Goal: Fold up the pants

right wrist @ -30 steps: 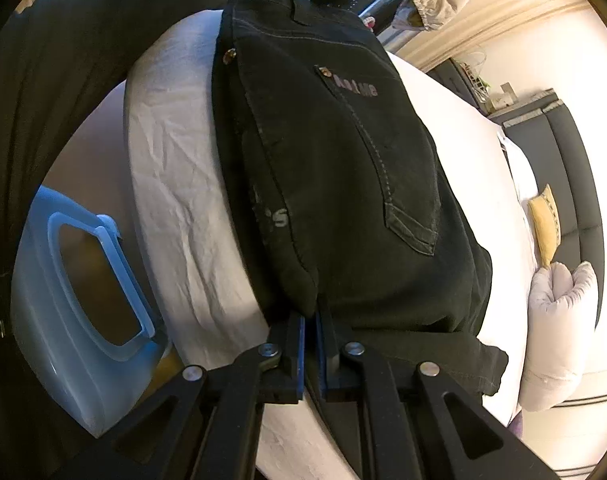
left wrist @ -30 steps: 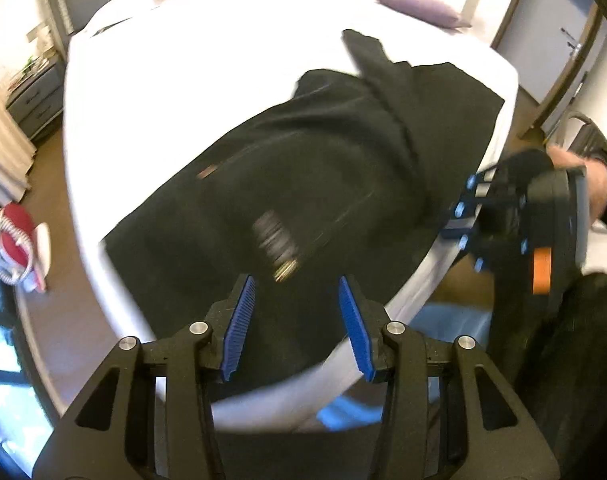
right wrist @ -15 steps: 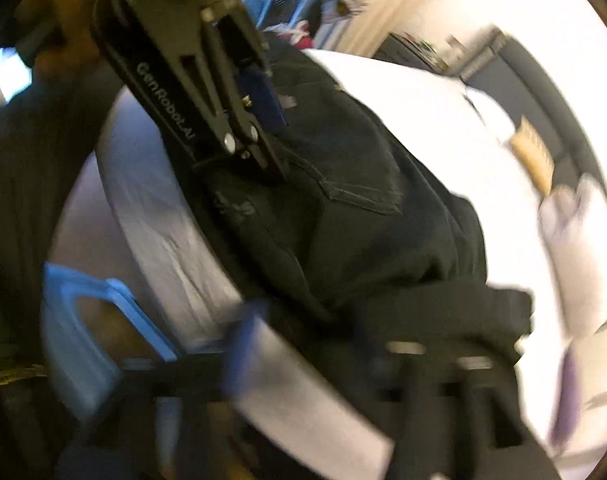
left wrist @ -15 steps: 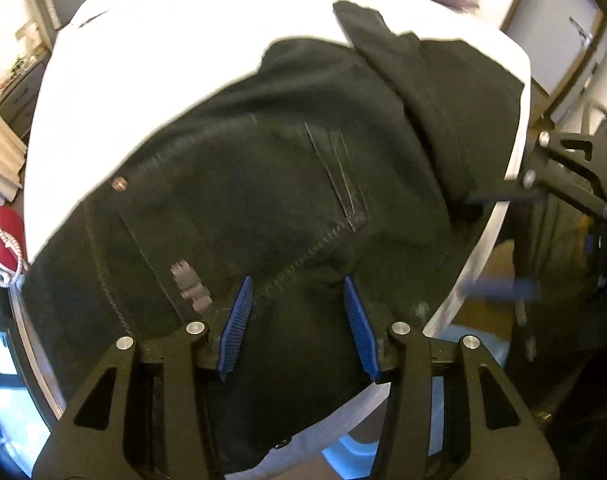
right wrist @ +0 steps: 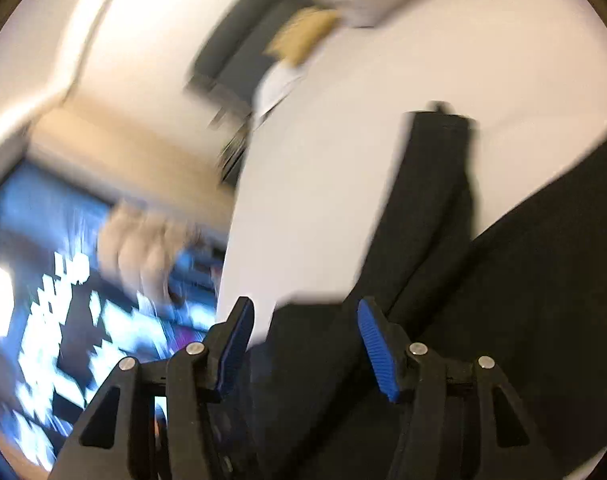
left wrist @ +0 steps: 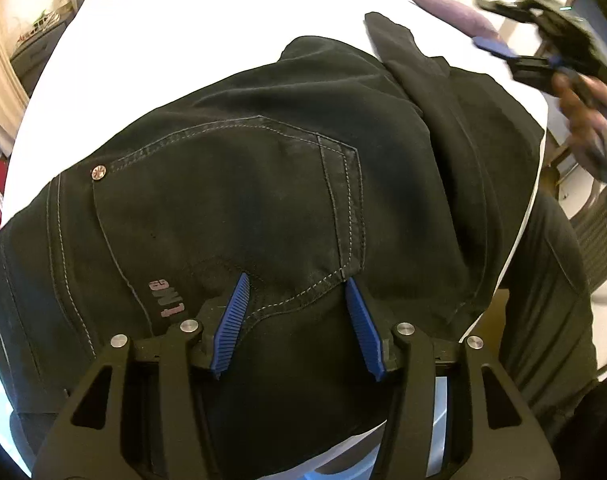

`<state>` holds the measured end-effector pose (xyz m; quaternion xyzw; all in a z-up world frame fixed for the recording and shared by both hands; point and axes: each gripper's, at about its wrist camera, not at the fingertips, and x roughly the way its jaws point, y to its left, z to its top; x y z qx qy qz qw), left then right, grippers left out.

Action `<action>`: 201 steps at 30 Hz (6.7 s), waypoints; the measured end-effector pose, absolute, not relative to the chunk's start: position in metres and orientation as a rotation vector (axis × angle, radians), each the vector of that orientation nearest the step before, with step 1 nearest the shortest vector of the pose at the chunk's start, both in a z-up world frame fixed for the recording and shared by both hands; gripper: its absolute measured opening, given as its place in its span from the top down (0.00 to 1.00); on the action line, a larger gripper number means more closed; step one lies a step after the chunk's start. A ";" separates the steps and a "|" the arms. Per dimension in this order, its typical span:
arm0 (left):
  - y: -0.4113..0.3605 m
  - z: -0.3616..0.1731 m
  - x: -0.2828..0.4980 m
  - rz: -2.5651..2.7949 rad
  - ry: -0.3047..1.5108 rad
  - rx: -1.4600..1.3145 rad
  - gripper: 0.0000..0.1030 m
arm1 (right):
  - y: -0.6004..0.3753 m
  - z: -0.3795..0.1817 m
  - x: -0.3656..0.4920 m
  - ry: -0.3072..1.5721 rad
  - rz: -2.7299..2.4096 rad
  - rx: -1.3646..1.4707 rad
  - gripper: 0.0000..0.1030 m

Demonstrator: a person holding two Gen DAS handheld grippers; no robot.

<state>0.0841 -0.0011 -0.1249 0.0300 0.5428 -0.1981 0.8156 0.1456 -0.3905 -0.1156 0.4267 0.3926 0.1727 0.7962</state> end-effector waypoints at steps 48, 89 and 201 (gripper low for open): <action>0.010 -0.138 0.080 -0.421 1.177 0.047 0.51 | -0.534 -0.130 0.220 0.637 0.051 1.123 0.97; -0.020 -0.129 0.070 -0.380 1.172 0.110 0.24 | -0.632 -0.203 -0.005 0.560 -0.464 1.325 0.98; 0.043 -0.119 0.083 -0.283 1.093 -0.054 0.22 | -0.311 -0.204 0.187 1.150 0.425 1.025 0.90</action>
